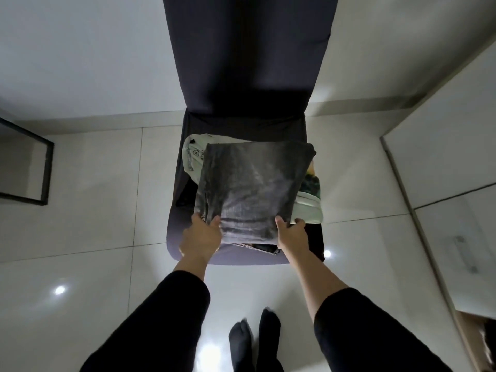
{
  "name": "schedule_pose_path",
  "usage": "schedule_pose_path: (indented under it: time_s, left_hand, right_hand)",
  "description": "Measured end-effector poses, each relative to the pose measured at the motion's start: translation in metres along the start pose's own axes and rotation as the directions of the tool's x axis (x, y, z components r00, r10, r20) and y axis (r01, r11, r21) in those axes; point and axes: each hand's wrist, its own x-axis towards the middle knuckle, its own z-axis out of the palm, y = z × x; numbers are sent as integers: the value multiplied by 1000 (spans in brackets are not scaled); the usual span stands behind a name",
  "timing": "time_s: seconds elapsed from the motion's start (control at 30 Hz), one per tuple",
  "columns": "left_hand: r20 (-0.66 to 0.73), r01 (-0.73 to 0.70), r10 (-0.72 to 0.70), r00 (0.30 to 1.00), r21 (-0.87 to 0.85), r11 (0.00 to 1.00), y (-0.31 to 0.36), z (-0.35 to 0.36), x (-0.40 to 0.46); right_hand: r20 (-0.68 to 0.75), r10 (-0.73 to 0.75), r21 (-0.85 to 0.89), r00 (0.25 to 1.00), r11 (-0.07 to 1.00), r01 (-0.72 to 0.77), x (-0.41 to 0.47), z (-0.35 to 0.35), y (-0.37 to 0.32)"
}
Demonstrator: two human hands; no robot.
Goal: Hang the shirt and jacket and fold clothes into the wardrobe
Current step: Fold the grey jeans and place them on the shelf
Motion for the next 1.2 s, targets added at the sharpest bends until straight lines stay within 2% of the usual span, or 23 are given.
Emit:
schedule_pose_path:
  time_s: [0.1,0.2,0.3,0.37,0.43,0.5,0.6,0.73,0.83,0.97,1.1,1.2]
  left_hand:
    - [-110,40,-46,993,-60,997,9,10,7]
    - [-94,23,-49,994,-258,966,8,20,17]
    - [-35,91,-113,993,-386,918,9,14,15]
    - [15,125,-131,991,-419,899,15,5,12]
    - [18,75,-74,997,-415,907,25,-5,7]
    - [-48,-5,-16,999,-401,916,34,-12,4]
    - [-180,-161,100,979,-366,917,57,-26,-7]
    - [-275,-258,171,946,-318,912,88,-49,-29]
    - [-309,-333,227,924,-354,874,113,-64,-56]
    - [-303,-454,358,883,-362,814,161,-81,-105]
    - [-210,-542,501,840,-377,751,215,-78,-154]
    - [-95,-507,533,841,-485,713,259,-62,-194]
  right_hand:
    - [-3,32,-65,999,997,-32,16,12,6]
    - [-55,101,-141,993,984,-108,25,20,7]
    - [-55,156,-82,986,984,-160,23,21,2]
    - [-35,197,40,980,980,-195,18,20,-4]
    - [-24,201,171,979,966,-194,13,17,-15]
    - [-51,158,227,986,964,-142,7,13,-27]
    - [-129,29,176,991,984,-6,-4,-2,-46]
    - [-174,-86,141,981,984,111,-24,-40,-81]
    - [-195,-140,172,971,970,174,-45,-77,-101]
    - [-275,-132,248,952,947,203,-71,-139,-113]
    - [-371,-107,470,922,835,286,-93,-215,-113]
    - [-372,-27,749,928,581,318,-104,-277,-107]
